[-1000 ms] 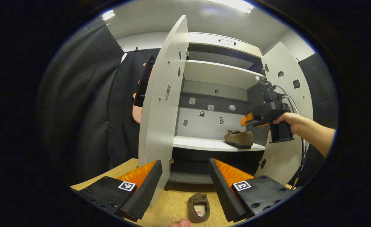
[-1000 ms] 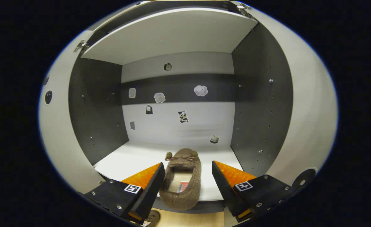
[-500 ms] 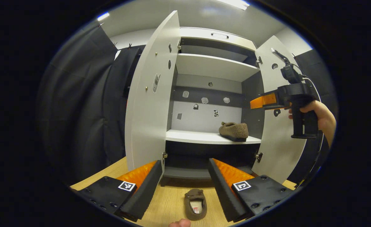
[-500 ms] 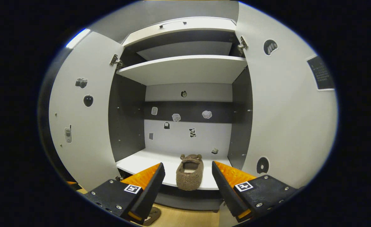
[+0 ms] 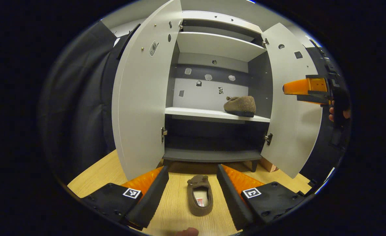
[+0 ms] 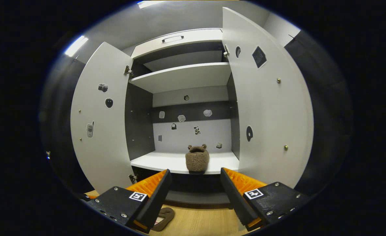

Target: Grab one shoe with the right hand and put it into the shoe cabinet, grab the other shoe with the left hand and put it into the shoe cabinet; then close the right door with the right hand and the left door with the left hand.

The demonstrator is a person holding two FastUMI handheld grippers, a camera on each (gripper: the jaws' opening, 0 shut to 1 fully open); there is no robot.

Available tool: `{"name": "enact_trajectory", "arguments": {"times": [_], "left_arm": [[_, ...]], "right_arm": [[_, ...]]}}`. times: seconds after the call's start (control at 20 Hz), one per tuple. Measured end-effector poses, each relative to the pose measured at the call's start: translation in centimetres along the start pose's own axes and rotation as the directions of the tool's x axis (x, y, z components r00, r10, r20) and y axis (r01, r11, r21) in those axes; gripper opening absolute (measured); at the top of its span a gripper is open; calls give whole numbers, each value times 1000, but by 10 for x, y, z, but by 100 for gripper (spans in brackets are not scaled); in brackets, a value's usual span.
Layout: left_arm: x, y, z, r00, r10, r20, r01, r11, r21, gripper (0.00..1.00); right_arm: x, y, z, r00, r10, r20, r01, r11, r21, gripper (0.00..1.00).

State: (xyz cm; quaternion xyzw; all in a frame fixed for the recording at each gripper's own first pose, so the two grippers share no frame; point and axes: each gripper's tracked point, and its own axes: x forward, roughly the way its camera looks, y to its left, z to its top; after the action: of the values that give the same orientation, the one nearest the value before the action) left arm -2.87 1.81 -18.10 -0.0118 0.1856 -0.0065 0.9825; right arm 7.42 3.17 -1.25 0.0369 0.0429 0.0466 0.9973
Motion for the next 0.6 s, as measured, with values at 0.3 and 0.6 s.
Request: {"name": "enact_trajectory", "arguments": {"times": [0.3,0.6], "left_arm": [[16,3,-37,994,-15,-112,16,1000,6,97],[61,3,-118,928,-104,-358,100,995,-29,97]], "right_arm": [[-30,-24,-18,998,-50,27,49,999,16,92],[-49,-30,-25,998,-63,18,62,998,25,92]]}}
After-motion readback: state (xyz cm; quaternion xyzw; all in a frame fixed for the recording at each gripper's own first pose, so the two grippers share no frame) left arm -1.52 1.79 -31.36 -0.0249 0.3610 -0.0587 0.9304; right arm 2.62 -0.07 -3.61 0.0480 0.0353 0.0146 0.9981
